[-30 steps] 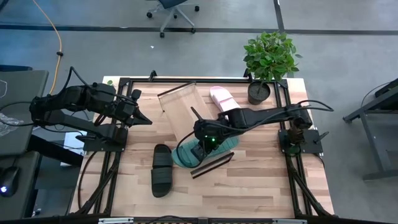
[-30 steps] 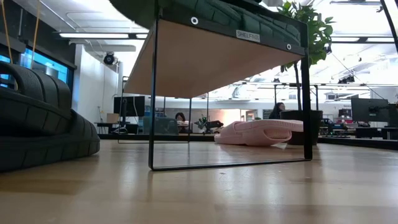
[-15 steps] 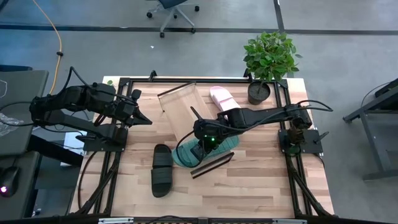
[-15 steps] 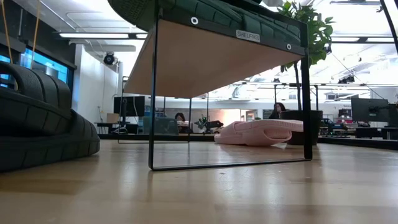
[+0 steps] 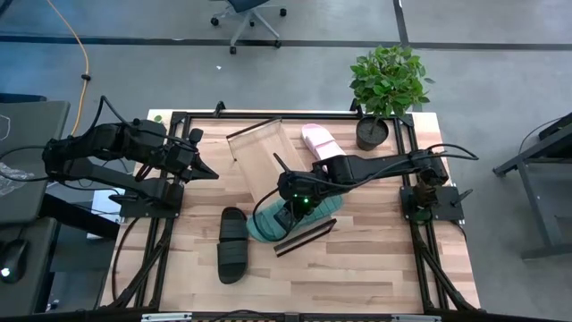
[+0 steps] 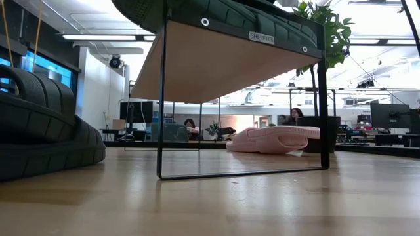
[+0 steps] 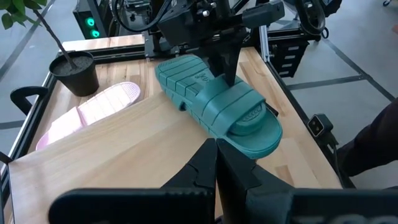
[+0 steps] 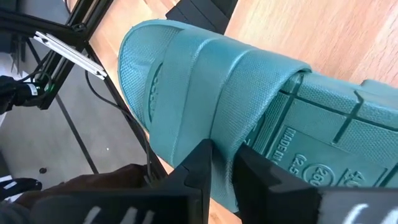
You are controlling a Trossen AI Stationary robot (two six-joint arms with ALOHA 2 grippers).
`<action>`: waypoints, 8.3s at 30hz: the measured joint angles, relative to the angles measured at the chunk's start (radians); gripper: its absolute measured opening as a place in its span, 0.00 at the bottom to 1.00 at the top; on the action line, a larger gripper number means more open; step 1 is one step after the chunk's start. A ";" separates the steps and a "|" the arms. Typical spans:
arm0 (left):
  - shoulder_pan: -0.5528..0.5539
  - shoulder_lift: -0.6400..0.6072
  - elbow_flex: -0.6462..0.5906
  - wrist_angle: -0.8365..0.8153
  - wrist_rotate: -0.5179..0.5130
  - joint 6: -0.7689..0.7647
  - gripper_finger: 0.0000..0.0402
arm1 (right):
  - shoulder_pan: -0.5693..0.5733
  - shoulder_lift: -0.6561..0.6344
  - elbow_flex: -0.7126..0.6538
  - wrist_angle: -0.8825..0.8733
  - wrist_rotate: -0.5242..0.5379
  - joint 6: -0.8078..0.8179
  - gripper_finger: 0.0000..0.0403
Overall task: Pick and place slides into the shelf
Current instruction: Put the blue pair of slides on the shelf, then put the black pair of slides on the shelf
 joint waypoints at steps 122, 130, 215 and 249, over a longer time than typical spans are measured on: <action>-0.225 0.147 0.179 -0.012 0.202 -0.273 0.00 | 0.166 -0.773 0.000 -0.499 0.658 -0.101 0.04; -0.439 0.263 0.178 -0.075 0.034 -0.354 0.00 | 0.166 -0.795 0.000 -0.499 0.658 -0.125 0.04; -0.118 0.382 -0.618 0.502 0.540 -0.370 0.35 | 0.166 -0.763 0.000 -0.499 0.640 -0.111 0.04; -0.118 0.416 -0.625 0.482 0.558 -0.401 0.35 | 0.166 -0.763 0.000 -0.498 0.641 -0.131 0.04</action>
